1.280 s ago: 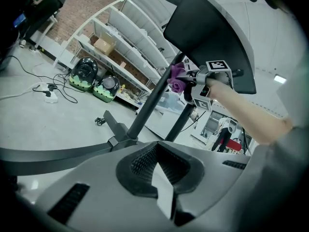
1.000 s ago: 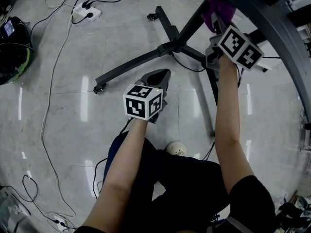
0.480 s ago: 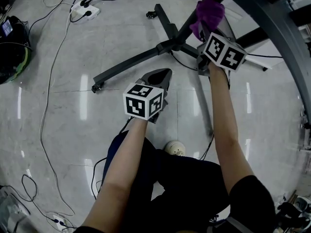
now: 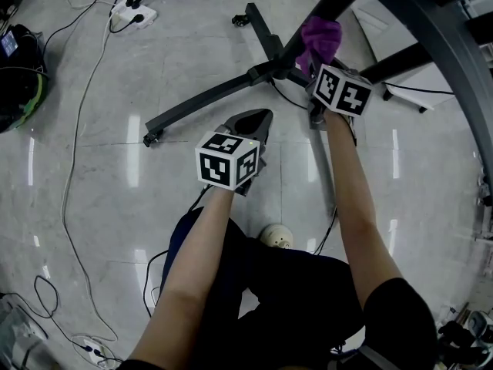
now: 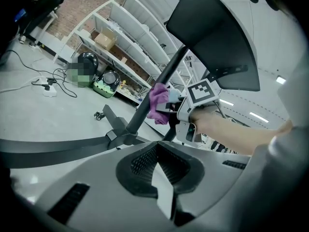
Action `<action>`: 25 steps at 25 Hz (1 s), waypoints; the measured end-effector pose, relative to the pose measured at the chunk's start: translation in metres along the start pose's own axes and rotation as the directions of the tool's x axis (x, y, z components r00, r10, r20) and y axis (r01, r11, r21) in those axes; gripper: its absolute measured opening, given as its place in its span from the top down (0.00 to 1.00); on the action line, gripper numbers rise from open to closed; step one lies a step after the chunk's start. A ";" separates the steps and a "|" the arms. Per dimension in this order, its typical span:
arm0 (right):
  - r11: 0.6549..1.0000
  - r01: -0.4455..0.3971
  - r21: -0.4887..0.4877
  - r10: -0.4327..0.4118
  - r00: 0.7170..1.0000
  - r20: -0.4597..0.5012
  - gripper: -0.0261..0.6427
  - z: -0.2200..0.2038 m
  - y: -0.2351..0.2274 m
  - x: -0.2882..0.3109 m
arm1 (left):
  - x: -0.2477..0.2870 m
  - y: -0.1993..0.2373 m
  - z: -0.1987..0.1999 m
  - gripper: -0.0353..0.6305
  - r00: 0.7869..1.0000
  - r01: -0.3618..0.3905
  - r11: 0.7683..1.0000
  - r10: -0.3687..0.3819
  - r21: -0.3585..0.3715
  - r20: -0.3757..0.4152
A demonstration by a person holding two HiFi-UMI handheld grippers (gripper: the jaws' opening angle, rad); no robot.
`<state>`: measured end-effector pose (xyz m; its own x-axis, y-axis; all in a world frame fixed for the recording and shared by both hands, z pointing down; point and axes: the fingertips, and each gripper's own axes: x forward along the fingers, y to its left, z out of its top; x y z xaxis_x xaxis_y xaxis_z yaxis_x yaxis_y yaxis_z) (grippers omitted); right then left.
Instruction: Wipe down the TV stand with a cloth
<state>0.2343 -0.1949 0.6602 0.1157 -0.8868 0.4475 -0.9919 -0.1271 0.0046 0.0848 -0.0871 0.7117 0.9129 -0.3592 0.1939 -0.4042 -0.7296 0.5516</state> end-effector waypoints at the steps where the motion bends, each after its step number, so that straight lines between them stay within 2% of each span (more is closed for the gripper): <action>1: 1.000 -0.001 -0.001 0.001 1.000 -0.015 0.83 -0.006 0.000 0.003 | 0.001 0.001 -0.001 0.94 1.000 -0.001 1.000 0.001 -0.002 -0.002; 16: 1.000 -0.021 -0.005 0.020 0.981 -0.195 0.83 -0.086 0.006 0.046 | 0.004 0.008 -0.004 0.94 0.999 -0.033 0.999 0.033 -0.001 -0.016; 25: 0.999 -0.040 0.003 0.039 0.967 -0.250 0.83 -0.110 0.017 0.064 | 0.004 0.009 -0.003 0.94 0.999 -0.047 0.999 0.047 -0.007 -0.012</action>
<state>0.2192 -0.2046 0.7869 0.0596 -0.7515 0.6570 -0.9956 -0.0928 -0.0158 0.0844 -0.0936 0.7200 0.8935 -0.3862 0.2292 -0.4464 -0.7080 0.5472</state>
